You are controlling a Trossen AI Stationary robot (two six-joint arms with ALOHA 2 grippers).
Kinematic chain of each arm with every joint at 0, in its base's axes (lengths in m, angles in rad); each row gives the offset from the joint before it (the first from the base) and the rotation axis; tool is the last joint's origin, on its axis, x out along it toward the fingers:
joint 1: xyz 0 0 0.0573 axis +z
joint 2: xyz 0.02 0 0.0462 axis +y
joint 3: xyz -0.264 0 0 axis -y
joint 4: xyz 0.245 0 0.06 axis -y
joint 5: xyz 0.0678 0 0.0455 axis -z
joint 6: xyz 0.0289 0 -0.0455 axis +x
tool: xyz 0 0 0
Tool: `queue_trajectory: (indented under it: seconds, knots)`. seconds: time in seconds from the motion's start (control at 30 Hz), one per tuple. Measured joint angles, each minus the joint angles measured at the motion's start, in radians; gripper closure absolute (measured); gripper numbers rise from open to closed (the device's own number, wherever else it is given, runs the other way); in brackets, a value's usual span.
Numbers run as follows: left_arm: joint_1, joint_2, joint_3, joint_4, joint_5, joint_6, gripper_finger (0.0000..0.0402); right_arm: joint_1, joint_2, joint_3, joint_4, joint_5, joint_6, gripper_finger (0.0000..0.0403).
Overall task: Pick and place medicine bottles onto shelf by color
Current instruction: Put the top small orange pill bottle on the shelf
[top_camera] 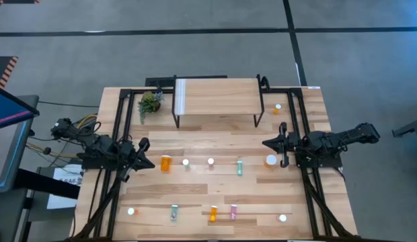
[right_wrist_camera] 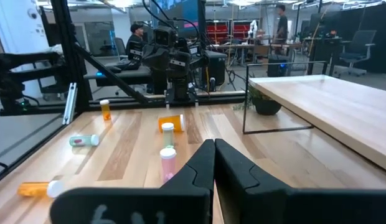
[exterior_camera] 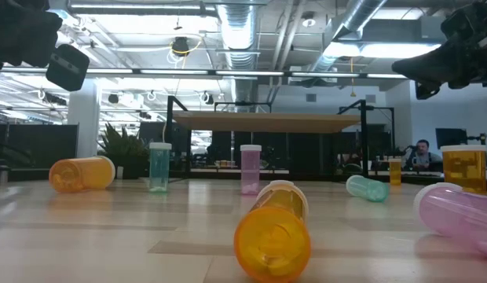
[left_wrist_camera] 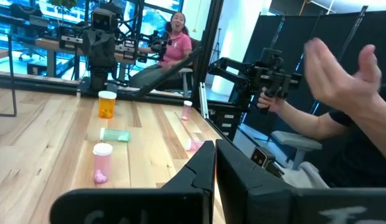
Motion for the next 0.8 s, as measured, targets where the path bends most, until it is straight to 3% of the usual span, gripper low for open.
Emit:
queue_trajectory:
  seconds: [0.6, 0.8]
  knots:
    - [0.000, 0.000, 0.000, 0.000, 0.000, 0.000, 0.0401, -0.022, 0.000, -0.002, 0.042, 0.038, -0.004, 0.0370]
    - [0.000, 0.000, 0.000, 0.000, 0.000, 0.000, 0.0401, -0.046, 0.000, -0.001, 0.038, 0.061, 0.072, 0.0370]
